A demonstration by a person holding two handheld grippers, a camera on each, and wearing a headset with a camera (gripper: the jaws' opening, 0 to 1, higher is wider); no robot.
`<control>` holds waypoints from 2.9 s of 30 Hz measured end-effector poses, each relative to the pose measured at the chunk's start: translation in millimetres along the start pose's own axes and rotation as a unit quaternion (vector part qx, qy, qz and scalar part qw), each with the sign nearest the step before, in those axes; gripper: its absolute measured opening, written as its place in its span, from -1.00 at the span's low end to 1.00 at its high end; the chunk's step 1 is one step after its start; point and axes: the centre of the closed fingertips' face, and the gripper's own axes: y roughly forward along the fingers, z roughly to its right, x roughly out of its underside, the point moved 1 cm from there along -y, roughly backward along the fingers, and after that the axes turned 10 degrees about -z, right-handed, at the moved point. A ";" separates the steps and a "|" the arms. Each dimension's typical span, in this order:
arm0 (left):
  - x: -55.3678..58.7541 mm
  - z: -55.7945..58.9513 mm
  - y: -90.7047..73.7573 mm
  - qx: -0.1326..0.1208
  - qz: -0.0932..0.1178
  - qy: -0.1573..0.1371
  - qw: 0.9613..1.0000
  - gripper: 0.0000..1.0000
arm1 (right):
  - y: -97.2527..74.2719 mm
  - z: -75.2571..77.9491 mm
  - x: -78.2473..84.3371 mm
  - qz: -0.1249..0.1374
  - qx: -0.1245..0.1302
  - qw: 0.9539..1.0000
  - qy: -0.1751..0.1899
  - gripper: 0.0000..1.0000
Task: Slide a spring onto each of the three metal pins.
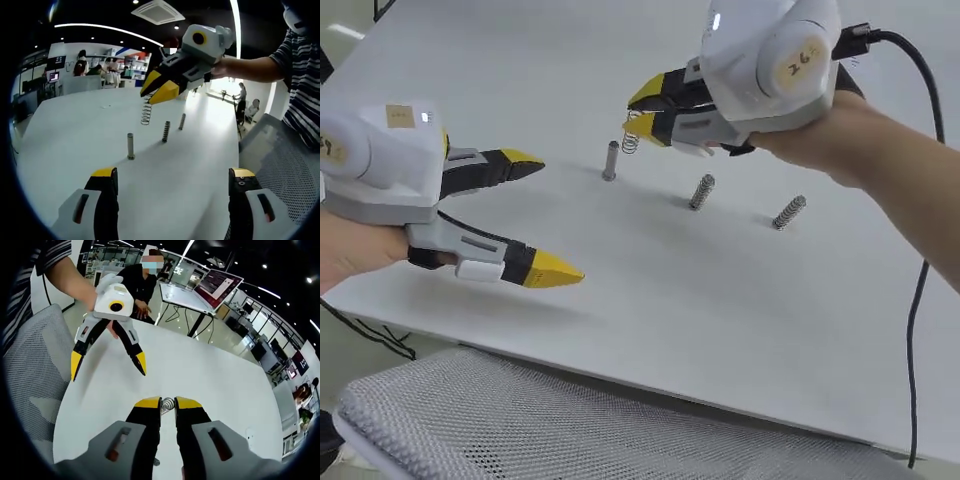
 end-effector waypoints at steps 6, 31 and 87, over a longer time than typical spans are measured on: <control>0.0 0.2 0.8 -0.001 0.000 -0.002 1.000 0.80 | 10.4 4.7 -1.8 0.001 0.001 1.000 0.016 -0.76; 3.2 -4.7 -3.4 -0.007 0.008 -0.011 1.000 0.79 | 32.7 10.4 3.4 -0.009 -0.004 0.999 0.040 -0.76; -11.6 -5.0 -0.6 -0.011 0.011 -0.018 1.000 0.72 | 43.1 -19.6 25.6 -0.017 -0.035 0.987 0.154 -0.49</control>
